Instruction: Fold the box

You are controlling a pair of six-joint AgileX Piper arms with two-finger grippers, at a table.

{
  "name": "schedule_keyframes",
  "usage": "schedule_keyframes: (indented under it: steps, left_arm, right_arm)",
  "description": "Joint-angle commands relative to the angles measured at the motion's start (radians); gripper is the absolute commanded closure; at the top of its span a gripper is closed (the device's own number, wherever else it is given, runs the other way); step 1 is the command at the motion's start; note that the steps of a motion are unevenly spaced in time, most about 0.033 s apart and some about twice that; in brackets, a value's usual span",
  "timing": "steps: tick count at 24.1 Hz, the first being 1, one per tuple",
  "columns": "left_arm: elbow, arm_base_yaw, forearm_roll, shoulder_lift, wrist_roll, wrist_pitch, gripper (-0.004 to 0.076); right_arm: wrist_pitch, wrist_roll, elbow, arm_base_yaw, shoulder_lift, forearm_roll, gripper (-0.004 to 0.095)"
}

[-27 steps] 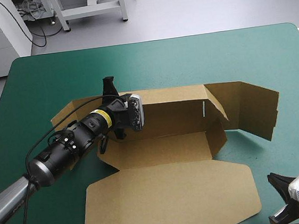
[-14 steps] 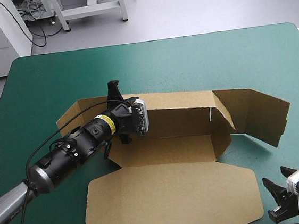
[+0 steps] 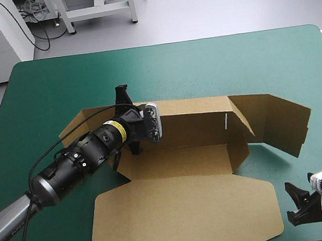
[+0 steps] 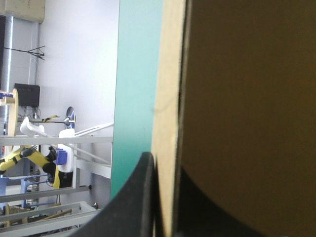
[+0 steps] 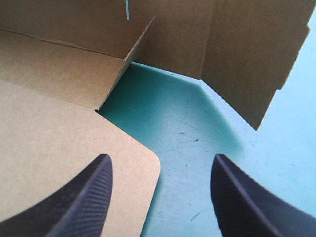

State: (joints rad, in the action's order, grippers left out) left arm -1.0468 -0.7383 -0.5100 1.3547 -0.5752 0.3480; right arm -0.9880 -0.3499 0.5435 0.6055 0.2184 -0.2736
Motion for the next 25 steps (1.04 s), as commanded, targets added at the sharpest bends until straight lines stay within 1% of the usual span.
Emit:
schedule_keyframes:
  steps: [1, 5, 7, 8, 9, 10, 12, 13, 15, 17, 21, 24, 25]
  left_arm:
    - [-0.019, -0.007, -0.057, -0.016, 0.137, 0.124, 0.0732]
    - [-0.019, -0.052, -0.251, -0.014, 0.308, 0.208, 0.0732]
    - [-0.019, -0.091, -0.354, -0.014, 0.417, 0.251, 0.0732]
    - [-0.019, -0.136, -0.438, -0.014, 0.507, 0.282, 0.0732]
    - [-0.011, -0.167, -0.502, -0.014, 0.601, 0.288, 0.0732]
    - [0.001, -0.181, -0.541, -0.014, 0.637, 0.291, 0.0732]
    - [0.054, -0.204, -0.669, -0.012, 0.721, 0.330, 0.0732]
    - [0.096, -0.204, -0.742, -0.012, 0.788, 0.367, 0.0732]
    - [0.138, -0.204, -0.800, -0.012, 0.868, 0.393, 0.0732]
    - [0.143, -0.206, -0.797, -0.014, 0.902, 0.386, 0.0732]
    - [0.143, -0.234, -0.811, -0.014, 0.907, 0.379, 0.0732]
    - [0.143, -0.251, -0.824, -0.014, 0.907, 0.364, 0.0732]
    - [0.143, -0.256, -0.829, -0.014, 0.907, 0.356, 0.0732]
  right_arm:
    - [0.065, -0.008, 0.102, -0.001, 0.102, -0.053, 0.0366]
    - [0.065, -0.013, 0.227, -0.001, 0.242, -0.099, 0.0366]
    - [0.065, -0.050, 0.302, -0.001, 0.303, -0.117, 0.0367]
    - [0.063, -0.067, 0.378, -0.001, 0.367, -0.128, 0.0367]
    - [0.057, -0.067, 0.445, -0.001, 0.420, -0.133, 0.0367]
    - [0.047, -0.067, 0.482, -0.001, 0.449, -0.138, 0.0367]
    - [-0.010, -0.067, 0.589, -0.001, 0.534, -0.160, 0.0367]
    - [-0.047, -0.086, 0.655, -0.001, 0.588, -0.186, 0.0367]
    - [-0.067, -0.086, 0.732, -0.001, 0.653, -0.213, 0.0367]
    - [-0.067, -0.086, 0.791, -0.003, 0.701, -0.216, 0.0367]
    - [-0.081, -0.086, 0.941, -0.003, 0.817, -0.218, 0.0367]
    - [-0.135, -0.066, 1.044, -0.003, 0.900, -0.230, 0.0367]
    - [-0.169, -0.046, 1.082, -0.003, 0.932, -0.231, 0.0367]
